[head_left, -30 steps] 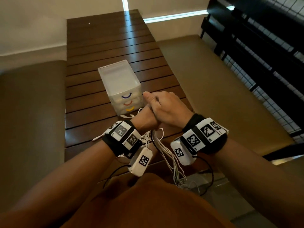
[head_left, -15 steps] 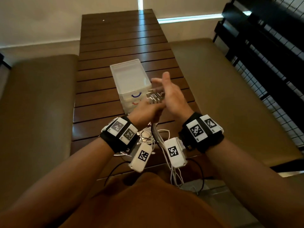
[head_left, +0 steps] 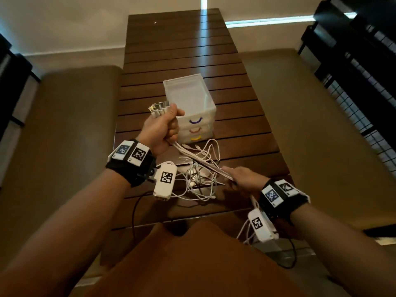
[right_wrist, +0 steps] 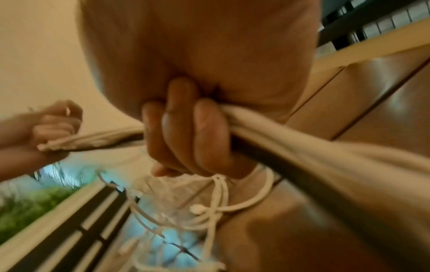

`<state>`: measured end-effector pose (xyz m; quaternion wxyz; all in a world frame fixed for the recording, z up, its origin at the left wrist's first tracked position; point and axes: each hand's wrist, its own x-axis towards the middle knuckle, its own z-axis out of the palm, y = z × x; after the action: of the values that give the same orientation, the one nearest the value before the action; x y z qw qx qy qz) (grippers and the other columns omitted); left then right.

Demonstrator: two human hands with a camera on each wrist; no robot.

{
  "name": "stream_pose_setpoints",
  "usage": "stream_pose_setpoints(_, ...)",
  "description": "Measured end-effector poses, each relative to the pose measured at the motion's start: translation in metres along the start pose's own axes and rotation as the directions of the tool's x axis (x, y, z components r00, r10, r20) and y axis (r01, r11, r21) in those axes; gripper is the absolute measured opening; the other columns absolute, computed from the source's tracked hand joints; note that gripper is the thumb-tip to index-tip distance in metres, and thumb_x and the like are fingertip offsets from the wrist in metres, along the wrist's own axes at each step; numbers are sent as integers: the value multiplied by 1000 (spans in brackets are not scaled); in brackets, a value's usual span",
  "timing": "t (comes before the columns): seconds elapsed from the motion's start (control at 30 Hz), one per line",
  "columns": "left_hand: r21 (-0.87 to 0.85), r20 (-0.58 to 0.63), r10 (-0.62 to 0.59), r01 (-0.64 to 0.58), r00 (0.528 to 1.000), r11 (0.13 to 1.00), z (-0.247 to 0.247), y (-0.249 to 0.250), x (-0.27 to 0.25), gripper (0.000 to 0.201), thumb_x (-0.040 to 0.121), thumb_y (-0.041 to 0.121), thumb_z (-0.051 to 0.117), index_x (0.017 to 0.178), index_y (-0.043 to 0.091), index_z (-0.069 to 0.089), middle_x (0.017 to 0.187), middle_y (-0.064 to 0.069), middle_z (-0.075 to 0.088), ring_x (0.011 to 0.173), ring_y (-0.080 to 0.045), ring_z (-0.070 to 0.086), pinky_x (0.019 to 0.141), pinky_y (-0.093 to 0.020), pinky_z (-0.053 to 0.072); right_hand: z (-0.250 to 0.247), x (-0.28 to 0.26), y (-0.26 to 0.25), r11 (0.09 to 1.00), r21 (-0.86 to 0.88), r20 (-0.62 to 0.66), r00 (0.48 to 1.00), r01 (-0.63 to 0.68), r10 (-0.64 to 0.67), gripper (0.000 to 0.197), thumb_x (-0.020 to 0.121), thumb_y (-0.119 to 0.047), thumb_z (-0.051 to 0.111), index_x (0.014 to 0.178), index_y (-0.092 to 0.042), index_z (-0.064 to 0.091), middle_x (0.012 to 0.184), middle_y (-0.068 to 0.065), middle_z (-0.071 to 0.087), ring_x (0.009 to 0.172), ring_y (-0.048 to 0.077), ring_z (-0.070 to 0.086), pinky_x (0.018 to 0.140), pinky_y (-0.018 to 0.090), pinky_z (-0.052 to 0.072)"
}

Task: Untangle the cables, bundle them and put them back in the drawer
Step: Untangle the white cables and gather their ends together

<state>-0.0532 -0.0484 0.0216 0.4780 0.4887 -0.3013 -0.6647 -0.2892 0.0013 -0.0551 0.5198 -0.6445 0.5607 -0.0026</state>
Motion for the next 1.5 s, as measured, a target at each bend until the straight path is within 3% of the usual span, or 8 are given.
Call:
stream_pose_setpoints(0.1,110,-33,-29,33,999,993,-14,-10,-7,28,102,28,42,91,11,62,45,10,29,36,-2,22,35,-16,18,6,0,4,993,-116,20,999,-36,38,19,98,-17,47,112,-9,57,94,7,59,87,22,57,63,24,34)
stream_pose_setpoints(0.27,303,-77,-55,76,996,950,-34,-22,-22,20,98,6,48,99,9,68,48,12,38,39,-2,26,38,-14,21,6,13,-4,945,-324,-4,999,-37,38,40,99,-36,47,65,-17,56,66,0,56,61,15,51,62,29,39)
stream_pose_setpoints(0.47,231,-118,-74,100,990,968,-54,-27,-27,25,101,15,44,95,7,67,67,4,42,42,-2,29,38,-15,24,9,9,-46,981,-5,71,978,196,-195,24,96,-30,55,81,-16,69,72,-5,67,60,0,61,59,18,51)
stream_pose_setpoints(0.57,220,-76,-112,126,991,967,-57,-27,-28,25,102,17,43,96,7,66,70,4,48,42,-2,31,38,-14,23,23,25,-47,959,-164,106,971,231,-216,16,96,-17,56,98,-14,72,93,-4,72,86,8,67,80,25,55)
stream_pose_setpoints(0.7,302,-34,-142,146,989,942,-61,-26,-29,23,100,16,46,98,7,67,71,3,49,42,-2,30,36,-14,23,27,51,-20,917,-397,-97,993,16,-60,27,91,-7,51,104,-17,72,118,9,65,102,23,63,90,35,52)
stream_pose_setpoints(1.03,304,-35,-133,138,990,943,-54,-30,-23,22,100,13,46,98,7,68,62,5,49,43,-4,30,38,-17,22,39,72,-14,899,-435,-221,973,-44,-60,16,84,-24,71,87,-8,71,92,8,68,88,23,64,79,36,55)
stream_pose_setpoints(1.37,389,-23,-143,140,989,911,-44,-33,-19,22,99,13,49,103,4,68,61,7,50,44,-5,32,39,-17,27,39,70,-27,681,-733,-46,997,8,-60,22,94,-19,50,103,-3,63,112,14,58,100,34,62,83,39,52)
stream_pose_setpoints(1.5,505,29,-109,80,994,859,-32,-35,-21,18,95,10,55,106,5,69,73,5,64,44,1,48,43,-13,38,21,57,-47,741,-663,61,994,109,-92,17,94,-13,47,106,-8,59,104,9,62,95,28,62,83,41,53)
